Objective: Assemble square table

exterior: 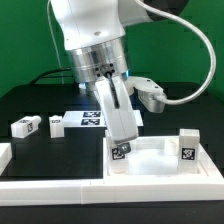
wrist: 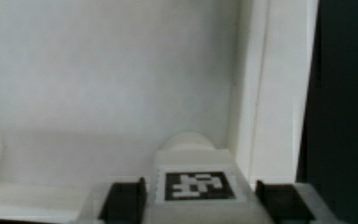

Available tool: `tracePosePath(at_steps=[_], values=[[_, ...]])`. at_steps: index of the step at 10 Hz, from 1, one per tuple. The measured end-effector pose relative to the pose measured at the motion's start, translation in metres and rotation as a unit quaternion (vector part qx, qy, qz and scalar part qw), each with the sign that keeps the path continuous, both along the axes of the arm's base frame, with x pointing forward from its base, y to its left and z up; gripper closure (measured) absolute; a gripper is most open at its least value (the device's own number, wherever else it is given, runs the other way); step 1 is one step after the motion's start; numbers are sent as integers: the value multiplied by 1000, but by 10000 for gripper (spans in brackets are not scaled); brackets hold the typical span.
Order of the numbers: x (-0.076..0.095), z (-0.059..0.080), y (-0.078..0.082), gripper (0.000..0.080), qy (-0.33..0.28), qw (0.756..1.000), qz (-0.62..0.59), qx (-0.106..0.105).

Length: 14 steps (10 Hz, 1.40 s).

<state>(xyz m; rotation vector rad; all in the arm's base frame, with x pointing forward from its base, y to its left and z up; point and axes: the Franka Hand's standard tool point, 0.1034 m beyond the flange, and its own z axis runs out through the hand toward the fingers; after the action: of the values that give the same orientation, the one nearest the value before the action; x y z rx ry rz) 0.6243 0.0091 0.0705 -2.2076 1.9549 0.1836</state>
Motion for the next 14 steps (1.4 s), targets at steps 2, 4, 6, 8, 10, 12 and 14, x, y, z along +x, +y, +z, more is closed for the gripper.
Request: tracePosePath(at_steps=[2, 4, 6, 8, 10, 12, 14], values=[[-3, -1, 3, 292, -12, 995, 103, -13], [-5, 0, 4, 175, -28, 964, 263, -19], [-5, 0, 3, 154, -37, 951, 305, -20], [-5, 0, 0, 151, -55, 912, 407, -25], [-2, 3, -6, 151, -71, 852, 518, -37], [0, 2, -9, 151, -89, 802, 589, -47], [0, 2, -9, 278, -85, 816, 569, -47]])
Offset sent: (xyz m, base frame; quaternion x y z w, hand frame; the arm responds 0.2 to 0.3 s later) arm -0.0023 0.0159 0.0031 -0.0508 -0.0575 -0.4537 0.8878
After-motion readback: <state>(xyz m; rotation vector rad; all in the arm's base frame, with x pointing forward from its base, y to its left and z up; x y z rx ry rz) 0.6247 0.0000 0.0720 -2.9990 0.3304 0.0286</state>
